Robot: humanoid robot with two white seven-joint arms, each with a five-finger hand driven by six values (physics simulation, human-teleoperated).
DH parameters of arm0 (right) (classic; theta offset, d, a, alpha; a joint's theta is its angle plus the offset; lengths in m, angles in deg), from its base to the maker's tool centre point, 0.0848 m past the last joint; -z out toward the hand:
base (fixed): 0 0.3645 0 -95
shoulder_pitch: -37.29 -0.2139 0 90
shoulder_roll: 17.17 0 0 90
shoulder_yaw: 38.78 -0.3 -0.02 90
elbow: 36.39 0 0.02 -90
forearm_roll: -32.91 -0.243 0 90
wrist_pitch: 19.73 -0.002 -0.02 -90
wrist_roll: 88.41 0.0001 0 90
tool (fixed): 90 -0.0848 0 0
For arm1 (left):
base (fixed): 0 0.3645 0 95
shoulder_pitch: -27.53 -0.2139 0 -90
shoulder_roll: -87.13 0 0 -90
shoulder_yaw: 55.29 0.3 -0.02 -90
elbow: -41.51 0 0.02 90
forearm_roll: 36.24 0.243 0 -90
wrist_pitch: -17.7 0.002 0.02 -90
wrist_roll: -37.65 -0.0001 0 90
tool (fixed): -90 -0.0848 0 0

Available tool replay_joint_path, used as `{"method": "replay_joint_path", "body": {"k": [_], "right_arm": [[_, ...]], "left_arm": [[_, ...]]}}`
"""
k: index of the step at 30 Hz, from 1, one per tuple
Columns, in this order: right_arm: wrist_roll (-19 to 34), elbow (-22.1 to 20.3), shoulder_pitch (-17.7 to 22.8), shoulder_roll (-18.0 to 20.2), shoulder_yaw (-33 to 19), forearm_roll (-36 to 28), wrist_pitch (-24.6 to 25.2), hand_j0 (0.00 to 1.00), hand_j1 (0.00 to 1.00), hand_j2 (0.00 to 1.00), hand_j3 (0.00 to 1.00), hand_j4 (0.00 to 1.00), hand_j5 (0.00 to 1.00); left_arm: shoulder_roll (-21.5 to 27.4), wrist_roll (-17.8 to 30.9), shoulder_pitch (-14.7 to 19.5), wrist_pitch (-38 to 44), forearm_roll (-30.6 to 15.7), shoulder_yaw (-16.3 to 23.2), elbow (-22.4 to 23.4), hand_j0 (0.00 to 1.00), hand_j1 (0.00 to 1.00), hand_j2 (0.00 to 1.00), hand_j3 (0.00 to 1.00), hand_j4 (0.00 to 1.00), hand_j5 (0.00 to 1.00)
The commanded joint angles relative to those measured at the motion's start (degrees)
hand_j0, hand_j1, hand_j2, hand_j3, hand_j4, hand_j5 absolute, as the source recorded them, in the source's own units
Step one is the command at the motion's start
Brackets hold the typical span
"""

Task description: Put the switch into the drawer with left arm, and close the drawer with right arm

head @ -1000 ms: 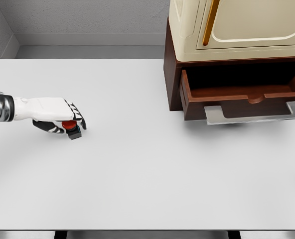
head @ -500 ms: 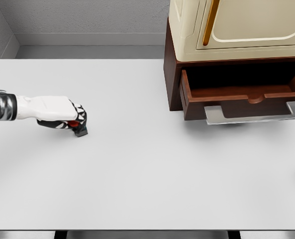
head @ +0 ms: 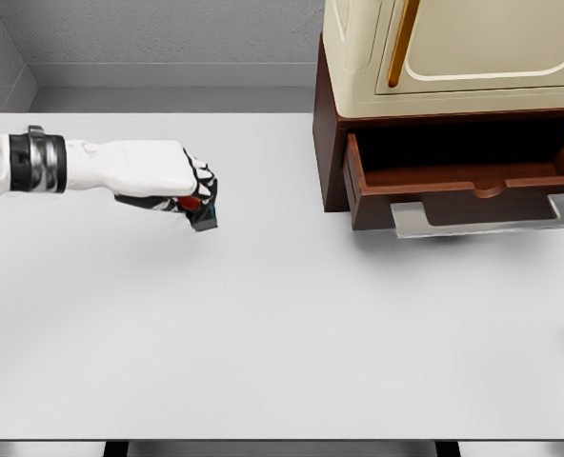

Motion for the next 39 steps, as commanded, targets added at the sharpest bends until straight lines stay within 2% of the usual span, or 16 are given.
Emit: {"method": "replay_joint_path", "body": {"k": [1, 8, 12, 13, 14, 18, 25, 30, 36, 39], "right_arm": [[0.0, 0.0, 0.0, 0.1, 0.0, -0.4, 0.2, 0.49, 0.49, 0.49, 0.49, 0.49, 0.49], [0.0, 0.0, 0.0, -0.5, -0.2, -0.4, 0.2, 0.49, 0.49, 0.49, 0.49, 0.49, 0.49], [0.0, 0.0, -1.9, -0.7, -0.5, -0.4, 0.2, 0.49, 0.49, 0.49, 0.49, 0.49, 0.49], [0.0, 0.0, -2.3, -1.9, -0.5, -0.4, 0.2, 0.48, 0.48, 0.48, 0.48, 0.48, 0.48], [0.0, 0.0, -2.5, -2.9, -0.5, -0.5, 0.2, 0.48, 0.48, 0.48, 0.48, 0.48, 0.48], [0.0, 0.0, -2.5, -2.3, 0.0, -0.4, 0.2, 0.48, 0.48, 0.48, 0.48, 0.48, 0.48], [0.0, 0.0, -2.4, -2.2, -0.1, 0.0, 0.2, 0.49, 0.49, 0.49, 0.49, 0.49, 0.49], [0.0, 0.0, -2.1, -2.0, -0.6, 0.0, 0.2, 0.49, 0.49, 0.49, 0.49, 0.49, 0.49], [0.0, 0.0, -2.0, -2.0, -0.8, 0.0, 0.2, 0.49, 0.49, 0.49, 0.49, 0.49, 0.49], [0.0, 0.0, -2.0, -2.1, -0.8, 0.0, 0.2, 0.49, 0.49, 0.49, 0.49, 0.49, 0.49]], "left_arm": [[-1.9, -0.1, 0.2, 0.2, -1.9, -0.1, -0.1, 0.36, 0.36, 0.36, 0.36, 0.36, 0.36], [-6.7, -0.1, 2.9, 0.2, -4.0, -0.5, 0.2, 0.36, 0.36, 0.36, 0.36, 0.36, 0.36], [-8.2, -0.1, 4.3, 0.2, -4.0, -0.7, 0.4, 0.36, 0.36, 0.36, 0.36, 0.36, 0.36], [-8.8, -0.1, 4.7, 0.2, -4.5, -0.7, 0.4, 0.36, 0.36, 0.36, 0.36, 0.36, 0.36], [-9.4, -0.1, 5.1, 0.2, -5.3, -0.7, 0.4, 0.36, 0.36, 0.36, 0.36, 0.36, 0.36], [-10.2, -0.1, 7.7, 0.2, -9.8, -0.7, 0.2, 0.36, 0.36, 0.36, 0.36, 0.36, 0.36], [-12.7, -0.1, 10.1, 0.2, -10.3, -0.7, 0.4, 0.36, 0.36, 0.36, 0.36, 0.36, 0.36], [-16.6, -0.1, 10.6, 0.2, -10.2, -0.7, 0.8, 0.36, 0.36, 0.36, 0.36, 0.36, 0.36], [-24.8, -0.1, 11.3, 0.2, -9.6, -0.7, 8.8, 0.36, 0.36, 0.36, 0.36, 0.36, 0.36], [-28.3, -0.1, 11.4, 0.2, -9.4, -0.8, 11.3, 0.36, 0.36, 0.36, 0.36, 0.36, 0.36]]}}
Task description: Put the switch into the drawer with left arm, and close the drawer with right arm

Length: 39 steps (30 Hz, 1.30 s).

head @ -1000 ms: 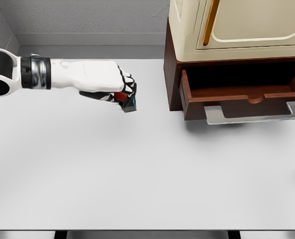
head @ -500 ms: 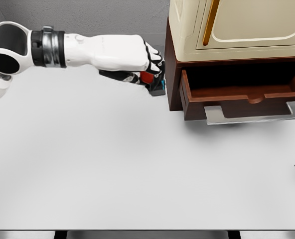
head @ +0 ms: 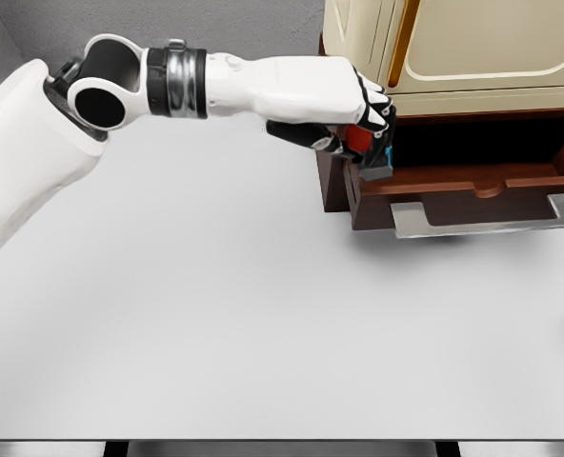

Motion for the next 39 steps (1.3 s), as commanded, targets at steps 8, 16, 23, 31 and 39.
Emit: {"method": "replay_joint_path", "body": {"k": [8, 16, 23, 31, 39], "right_arm": [[0.0, 0.0, 0.2, -0.2, -0.8, -0.4, 0.2, 0.5, 0.5, 0.5, 0.5, 0.5, 0.5], [0.0, 0.1, 2.2, 0.1, -2.2, 0.4, 0.2, 0.5, 0.5, 0.5, 0.5, 0.5, 0.5], [0.0, 0.0, 2.7, 3.0, 0.4, 0.4, 0.2, 0.59, 0.59, 0.59, 0.59, 0.59, 0.59], [0.0, 0.0, 1.6, 2.2, 0.8, -0.2, 0.2, 0.6, 0.6, 0.6, 0.6, 0.6, 0.6], [0.0, 0.0, -2.4, 2.4, 5.1, -0.1, 0.2, 0.59, 0.59, 0.59, 0.59, 0.59, 0.59]], "left_arm": [[-10.5, 0.0, 0.4, 0.2, 7.4, -1.9, 7.7, 0.36, 0.36, 0.36, 0.36, 0.36, 0.36], [-14.6, 0.0, 0.4, 0.2, 13.0, -3.9, 11.5, 0.36, 0.36, 0.36, 0.36, 0.36, 0.36], [-15.9, 0.0, 0.4, 0.2, 16.7, -3.6, 12.0, 0.37, 0.37, 0.37, 0.37, 0.37, 0.37], [-17.0, 0.0, 0.3, 0.2, 19.2, -3.5, 13.7, 0.37, 0.37, 0.37, 0.37, 0.37, 0.37], [-17.3, 0.0, 0.2, 0.2, 19.2, -3.4, 13.8, 0.59, 0.59, 0.59, 0.59, 0.59, 0.59]]}}
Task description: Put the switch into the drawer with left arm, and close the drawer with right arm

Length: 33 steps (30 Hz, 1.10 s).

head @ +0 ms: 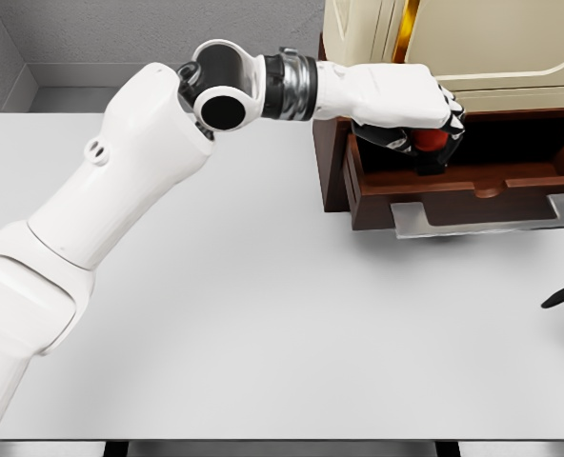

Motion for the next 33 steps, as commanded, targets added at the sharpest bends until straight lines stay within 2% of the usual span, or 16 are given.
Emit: {"method": "replay_joint_path", "body": {"k": [1, 2, 9, 16, 23, 24, 26, 27, 29, 31, 32, 33], "right_arm": [[0.0, 0.0, -0.3, 0.1, 0.8, -0.4, 0.2, 0.59, 0.59, 0.59, 0.59, 0.59, 0.59], [0.0, -0.1, -0.5, 0.1, 1.3, -0.4, 0.2, 0.59, 0.59, 0.59, 0.59, 0.59, 0.59], [0.0, 0.0, -1.4, 0.2, 2.0, -0.3, 0.2, 0.58, 0.58, 0.58, 0.58, 0.58, 0.58], [0.0, 0.0, -2.3, 0.3, 2.1, -0.4, 0.2, 0.56, 0.56, 0.56, 0.56, 0.56, 0.56], [0.0, 0.0, -3.9, 0.4, 4.4, -0.3, 0.2, 0.56, 0.56, 0.56, 0.56, 0.56, 0.56], [0.0, 0.0, -3.9, 0.4, 4.4, -0.2, 0.2, 0.56, 0.56, 0.56, 0.56, 0.56, 0.56], [0.0, 0.0, -4.0, 0.3, 4.4, -0.2, 0.2, 0.56, 0.56, 0.56, 0.56, 0.56, 0.56], [0.0, 0.0, -4.2, 0.3, 4.4, -0.2, 0.2, 0.56, 0.56, 0.56, 0.56, 0.56, 0.56], [0.0, 0.1, -4.3, 0.3, 4.4, -0.2, 0.2, 0.56, 0.56, 0.56, 0.56, 0.56, 0.56], [0.0, 0.1, -4.3, 0.4, 4.5, -0.2, 0.2, 0.56, 0.56, 0.56, 0.56, 0.56, 0.56], [0.0, 0.2, -4.3, 0.3, 4.5, -0.2, 0.2, 0.57, 0.57, 0.57, 0.57, 0.57, 0.57], [0.0, 0.2, -4.3, 0.3, 4.5, -0.2, 0.2, 0.57, 0.57, 0.57, 0.57, 0.57, 0.57]], "left_arm": [[-0.1, 0.0, 0.0, 0.2, -0.3, 0.0, 0.0, 0.63, 0.63, 0.63, 0.63, 0.63, 0.63], [-0.2, 0.0, 0.0, 0.2, -0.3, 0.0, 0.4, 0.69, 0.69, 0.69, 0.69, 0.69, 0.69], [-0.2, 0.0, -0.1, 0.2, -0.4, 0.0, 1.2, 0.84, 0.84, 0.84, 0.84, 0.84, 0.84], [-0.8, 0.0, -0.1, 0.2, -0.5, 0.0, 1.1, 0.87, 0.87, 0.87, 0.87, 0.87, 0.87], [-1.3, 0.0, -0.4, 0.2, -1.0, 0.1, 1.2, 0.87, 0.87, 0.87, 0.87, 0.87, 0.87], [-1.1, 0.0, -0.3, 0.2, -2.4, 0.1, 0.9, 0.87, 0.87, 0.87, 0.87, 0.87, 0.87], [-0.3, 0.0, -0.1, 0.2, -11.9, 0.2, 0.5, 0.87, 0.87, 0.87, 0.87, 0.87, 0.87], [0.9, 0.0, 0.0, 0.2, -13.6, 0.2, -0.8, 0.89, 0.89, 0.89, 0.89, 0.89, 0.89], [3.7, 0.0, 0.7, 0.2, -17.9, 0.2, -6.9, 0.89, 0.89, 0.89, 0.89, 0.89, 0.89], [8.1, 0.0, 1.3, 0.2, -26.5, 0.2, -10.9, 0.88, 0.88, 0.88, 0.88, 0.88, 0.88], [11.0, 0.0, 1.4, 0.2, -32.2, 0.4, -13.3, 0.88, 0.88, 0.88, 0.88, 0.88, 0.88], [13.6, 0.0, 1.4, 0.2, -38.0, 2.8, -15.0, 0.88, 0.88, 0.88, 0.88, 0.88, 0.88]]}}
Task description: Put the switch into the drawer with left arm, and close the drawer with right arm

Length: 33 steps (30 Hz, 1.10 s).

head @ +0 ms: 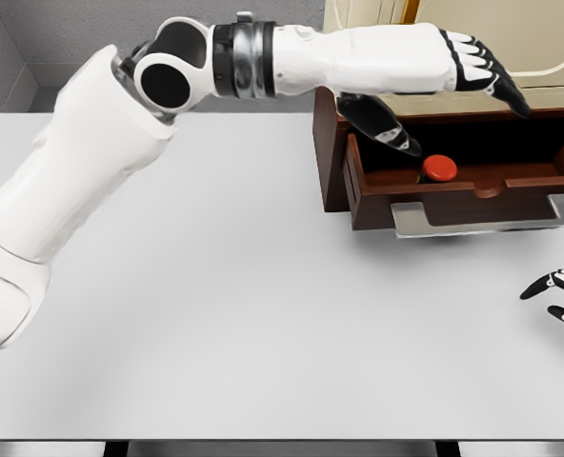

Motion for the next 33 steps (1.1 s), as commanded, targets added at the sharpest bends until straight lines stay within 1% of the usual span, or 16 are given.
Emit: {"method": "replay_joint_path", "body": {"k": [1, 2, 3, 4, 5, 6, 8, 9, 10, 11, 13, 14, 16, 24, 31, 33], "right_arm": [[0.0, 0.0, 0.0, 0.1, 0.0, -0.4, 0.2, 0.57, 0.57, 0.57, 0.57, 0.57, 0.57], [0.0, 0.0, 0.0, 0.1, 0.5, -0.4, 0.2, 0.57, 0.57, 0.57, 0.57, 0.57, 0.57], [0.0, 0.0, 0.0, 0.1, 0.6, -0.4, 0.2, 0.57, 0.57, 0.57, 0.57, 0.57, 0.57], [0.0, 0.0, 0.0, 0.1, 0.6, -0.3, 0.2, 0.57, 0.57, 0.57, 0.57, 0.57, 0.57], [0.0, 0.0, 0.1, 0.4, 0.6, -0.2, 0.2, 0.57, 0.57, 0.57, 0.57, 0.57, 0.57], [0.0, 0.1, 0.0, 1.2, 0.6, -0.2, 0.2, 0.57, 0.57, 0.57, 0.57, 0.57, 0.57], [0.0, 0.1, 0.0, 1.2, 0.7, -0.3, 0.2, 0.57, 0.57, 0.57, 0.57, 0.57, 0.57], [0.0, 0.0, -0.1, 1.2, 0.9, -0.3, 0.2, 0.57, 0.57, 0.57, 0.57, 0.57, 0.57], [0.0, 0.0, -0.1, 1.2, 0.9, -0.3, 0.2, 0.57, 0.57, 0.57, 0.57, 0.57, 0.57], [0.0, 0.0, -0.1, 1.2, 0.9, -0.3, 0.2, 0.58, 0.58, 0.58, 0.58, 0.58, 0.58], [0.0, -0.1, 0.0, 1.3, 0.9, -0.3, 0.2, 0.58, 0.58, 0.58, 0.58, 0.58, 0.58], [0.0, 0.0, 0.0, 1.3, 0.9, -0.3, 0.2, 0.58, 0.58, 0.58, 0.58, 0.58, 0.58], [0.0, -0.1, -0.1, 1.3, 0.9, -0.3, 0.2, 0.58, 0.58, 0.58, 0.58, 0.58, 0.58], [0.0, -0.1, -0.1, 1.3, 0.9, -0.3, 0.2, 0.58, 0.58, 0.58, 0.58, 0.58, 0.58], [0.0, -0.1, -0.4, 1.3, 1.0, -0.3, 0.2, 0.58, 0.58, 0.58, 0.58, 0.58, 0.58], [0.0, -0.1, -0.4, 1.3, 1.0, -0.3, 0.2, 0.58, 0.58, 0.58, 0.58, 0.58, 0.58]], "left_arm": [[9.9, 0.0, 0.1, 0.1, -22.2, 9.5, -7.1, 0.88, 0.88, 0.88, 0.88, 0.88, 0.88], [12.2, 0.0, 1.3, 0.1, -27.1, 13.6, -7.3, 0.89, 0.89, 0.89, 0.89, 0.89, 0.89], [12.6, 0.0, 1.9, 0.1, -27.7, 16.0, -8.6, 0.9, 0.9, 0.9, 0.9, 0.9, 0.9], [12.8, 0.0, 1.9, 0.1, -30.5, 18.6, -10.0, 0.91, 0.91, 0.91, 0.91, 0.91, 0.91], [12.9, 0.0, 2.1, 6.1, -31.1, 18.8, -12.6, 0.91, 0.91, 0.91, 0.91, 0.91, 0.91], [13.9, 0.0, 2.7, 18.6, -31.4, 18.5, -17.2, 0.9, 0.9, 0.9, 0.9, 0.9, 0.9], [15.1, 0.0, 3.2, 27.3, -33.8, 17.8, -21.8, 0.9, 0.9, 0.9, 0.9, 0.9, 0.9], [14.7, 0.0, 3.3, 35.2, -36.5, 15.2, -21.8, 0.91, 0.91, 0.91, 0.91, 0.91, 0.91], [14.7, 0.0, 3.3, 38.7, -37.6, 13.4, -21.7, 0.94, 0.94, 0.94, 0.94, 0.94, 0.94], [15.1, 0.0, 3.3, 41.4, -38.0, 12.9, -21.5, 1.0, 1.0, 1.0, 1.0, 1.0, 1.0], [15.1, -2.0, 3.4, 51.4, -37.2, 13.2, -21.9, 1.0, 1.0, 1.0, 1.0, 1.0, 1.0], [15.1, -7.2, 3.4, 52.6, -37.3, 13.2, -22.0, 1.0, 1.0, 1.0, 1.0, 1.0, 1.0], [15.0, -9.6, 3.4, 52.8, -37.6, 13.2, -22.1, 1.0, 1.0, 1.0, 1.0, 1.0, 1.0], [14.5, -9.8, 2.8, 53.3, -39.6, 14.5, -22.4, 1.0, 1.0, 1.0, 1.0, 1.0, 1.0], [12.5, -10.9, 1.0, 54.2, -38.0, 14.7, -16.0, 1.0, 1.0, 1.0, 1.0, 1.0, 1.0], [11.8, -10.9, 0.9, 54.1, -37.3, 14.9, -15.7, 1.0, 1.0, 1.0, 1.0, 1.0, 1.0]]}}
